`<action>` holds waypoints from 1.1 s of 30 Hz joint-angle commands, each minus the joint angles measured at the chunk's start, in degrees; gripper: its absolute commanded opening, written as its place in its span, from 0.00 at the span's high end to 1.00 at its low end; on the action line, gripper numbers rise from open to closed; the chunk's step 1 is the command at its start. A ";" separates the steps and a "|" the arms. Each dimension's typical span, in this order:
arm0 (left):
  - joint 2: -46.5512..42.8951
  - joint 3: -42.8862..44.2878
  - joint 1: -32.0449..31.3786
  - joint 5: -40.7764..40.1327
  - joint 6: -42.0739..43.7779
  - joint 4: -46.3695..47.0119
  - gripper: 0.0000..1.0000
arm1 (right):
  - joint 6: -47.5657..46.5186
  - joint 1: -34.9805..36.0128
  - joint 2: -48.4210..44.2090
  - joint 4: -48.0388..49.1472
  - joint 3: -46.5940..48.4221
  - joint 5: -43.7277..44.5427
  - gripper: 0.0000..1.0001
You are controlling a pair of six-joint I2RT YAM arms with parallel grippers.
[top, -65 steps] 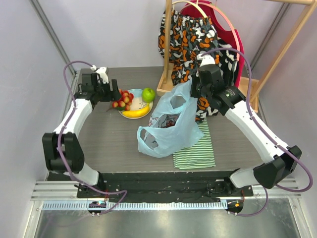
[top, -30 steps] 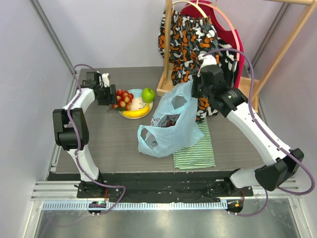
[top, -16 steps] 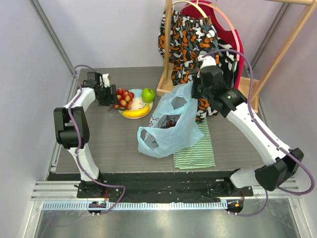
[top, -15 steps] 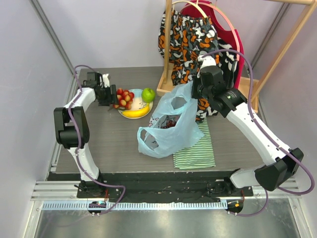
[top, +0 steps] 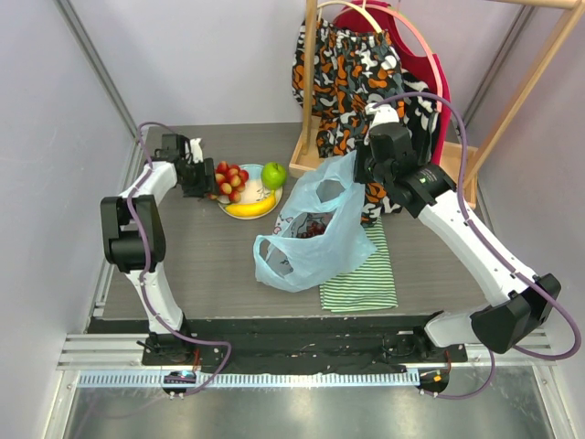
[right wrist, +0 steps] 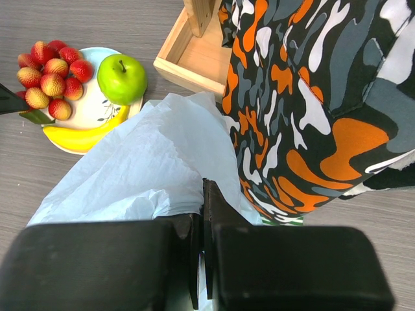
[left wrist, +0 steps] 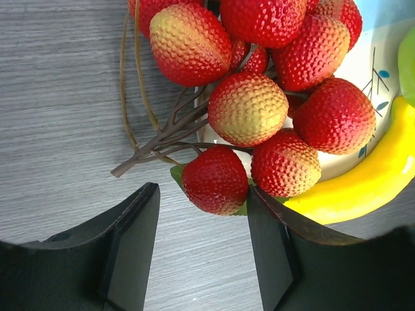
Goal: Place the fruits into the plastic bag
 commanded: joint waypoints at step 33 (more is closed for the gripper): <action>-11.63 -3.48 0.04 4.17 -6.00 8.08 0.95 | 0.57 -0.33 -2.72 2.53 -0.07 0.77 0.99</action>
